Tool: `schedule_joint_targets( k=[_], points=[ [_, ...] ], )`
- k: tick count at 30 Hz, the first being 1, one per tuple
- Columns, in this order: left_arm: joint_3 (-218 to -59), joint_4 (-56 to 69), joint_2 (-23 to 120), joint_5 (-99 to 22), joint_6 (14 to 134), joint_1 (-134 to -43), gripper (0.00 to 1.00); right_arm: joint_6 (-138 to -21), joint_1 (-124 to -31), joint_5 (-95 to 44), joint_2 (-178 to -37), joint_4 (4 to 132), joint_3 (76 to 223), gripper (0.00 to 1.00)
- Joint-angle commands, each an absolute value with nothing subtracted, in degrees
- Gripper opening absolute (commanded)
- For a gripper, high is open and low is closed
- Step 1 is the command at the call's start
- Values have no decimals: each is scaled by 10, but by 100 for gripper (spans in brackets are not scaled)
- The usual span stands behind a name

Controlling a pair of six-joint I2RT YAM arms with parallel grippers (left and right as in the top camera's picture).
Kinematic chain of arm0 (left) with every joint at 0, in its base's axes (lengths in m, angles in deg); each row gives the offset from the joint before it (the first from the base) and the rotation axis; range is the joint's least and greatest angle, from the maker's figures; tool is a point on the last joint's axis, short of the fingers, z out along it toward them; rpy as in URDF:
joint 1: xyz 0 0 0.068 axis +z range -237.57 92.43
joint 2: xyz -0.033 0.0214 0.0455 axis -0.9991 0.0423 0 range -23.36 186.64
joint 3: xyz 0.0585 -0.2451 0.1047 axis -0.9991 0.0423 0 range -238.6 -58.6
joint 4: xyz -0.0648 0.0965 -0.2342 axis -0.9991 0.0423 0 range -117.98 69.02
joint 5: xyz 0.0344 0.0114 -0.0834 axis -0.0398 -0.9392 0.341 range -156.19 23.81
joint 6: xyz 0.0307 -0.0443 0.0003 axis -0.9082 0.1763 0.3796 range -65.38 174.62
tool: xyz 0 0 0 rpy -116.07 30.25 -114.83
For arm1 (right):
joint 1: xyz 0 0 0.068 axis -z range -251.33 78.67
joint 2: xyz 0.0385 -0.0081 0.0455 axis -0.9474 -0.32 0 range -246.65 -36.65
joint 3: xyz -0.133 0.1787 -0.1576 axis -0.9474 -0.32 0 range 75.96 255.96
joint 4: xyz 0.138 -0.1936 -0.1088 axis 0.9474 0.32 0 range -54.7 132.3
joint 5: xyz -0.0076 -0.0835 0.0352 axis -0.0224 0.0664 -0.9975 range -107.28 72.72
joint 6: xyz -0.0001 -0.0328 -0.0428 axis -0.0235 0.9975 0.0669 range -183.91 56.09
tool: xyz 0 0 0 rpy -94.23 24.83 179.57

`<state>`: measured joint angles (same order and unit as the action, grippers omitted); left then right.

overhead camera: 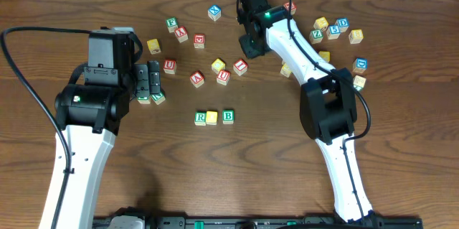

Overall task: Spell out ROBOT
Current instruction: 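Carry the yellow O block with the right gripper toward the B block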

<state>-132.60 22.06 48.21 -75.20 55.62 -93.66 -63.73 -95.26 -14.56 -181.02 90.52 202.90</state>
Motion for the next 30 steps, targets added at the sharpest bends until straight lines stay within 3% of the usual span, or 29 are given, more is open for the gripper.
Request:
schedule_joint_targets(
  k=[1, 5, 7, 17, 26, 30],
  points=[
    [-1336, 222, 481, -757, 546, -934, 98, -643, -954, -149, -1761, 935, 2035, 5],
    [-1336, 222, 481, -757, 546, -934, 98, -642, -955, -149, -1695, 998, 2035, 12],
    [-1336, 222, 481, -757, 546, -934, 98, -643, -955, -151, -1662, 1035, 2035, 1],
    [-1336, 222, 481, -757, 546, -934, 98, -655, -983, -160, -1502, 1177, 2033, 2],
    [-1336, 222, 481, -757, 546, -934, 98, -677, -1020, -113, -1461, 1210, 2015, 2],
    [-1336, 222, 481, -757, 546, -934, 98, -697, -1055, -86, -1417, 1148, 1896, 2]
  ],
)
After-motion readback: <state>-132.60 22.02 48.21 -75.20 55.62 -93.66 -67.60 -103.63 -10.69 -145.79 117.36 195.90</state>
